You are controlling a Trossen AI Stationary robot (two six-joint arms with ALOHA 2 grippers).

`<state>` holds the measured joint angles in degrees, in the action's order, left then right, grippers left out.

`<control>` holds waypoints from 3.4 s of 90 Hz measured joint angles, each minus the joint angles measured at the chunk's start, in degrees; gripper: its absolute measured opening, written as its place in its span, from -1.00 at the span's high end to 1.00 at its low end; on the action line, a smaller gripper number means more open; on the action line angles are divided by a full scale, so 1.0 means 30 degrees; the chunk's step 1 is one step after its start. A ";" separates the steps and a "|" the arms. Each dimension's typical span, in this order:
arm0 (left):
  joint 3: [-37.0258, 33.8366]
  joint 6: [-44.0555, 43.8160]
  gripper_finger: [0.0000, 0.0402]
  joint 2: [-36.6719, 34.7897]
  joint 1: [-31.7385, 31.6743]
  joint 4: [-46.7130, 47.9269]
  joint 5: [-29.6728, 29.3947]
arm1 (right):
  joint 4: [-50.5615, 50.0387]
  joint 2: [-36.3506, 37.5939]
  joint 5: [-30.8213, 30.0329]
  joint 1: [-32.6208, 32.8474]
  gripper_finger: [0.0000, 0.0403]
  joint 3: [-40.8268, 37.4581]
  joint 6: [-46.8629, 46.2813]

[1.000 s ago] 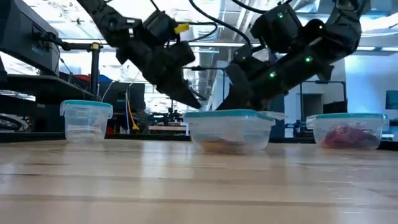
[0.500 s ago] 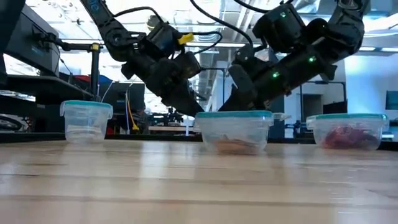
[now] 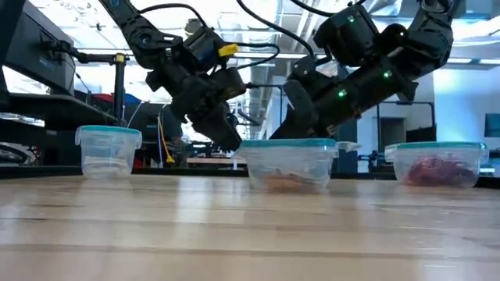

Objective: Sort candy
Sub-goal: Close the rectangular transparent bin

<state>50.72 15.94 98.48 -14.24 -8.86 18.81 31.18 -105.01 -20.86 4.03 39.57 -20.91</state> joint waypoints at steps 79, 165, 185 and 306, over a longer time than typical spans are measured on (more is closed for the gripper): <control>0.1425 -0.0077 0.39 -0.2050 0.1276 0.1393 -0.3324 | -0.6604 0.6504 -0.0227 0.1294 1.00 0.0258 -0.0333; 0.5504 -0.3212 0.39 0.3038 0.3364 0.5384 -0.2199 | -1.3794 0.7520 -0.0375 0.2139 1.00 -0.0179 -0.2328; 0.5791 -0.2948 0.39 0.2788 0.4885 0.5338 -0.2587 | -1.3968 0.7737 -0.1133 0.0823 1.00 0.0228 -0.0993; 0.7210 -0.4202 0.39 0.2103 0.5482 0.9913 -0.4300 | -1.4906 0.6996 -0.2302 0.0933 1.00 0.1348 -0.0628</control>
<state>72.35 3.33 104.79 2.20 20.88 5.91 -13.54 -84.02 -27.77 6.83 43.62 -22.79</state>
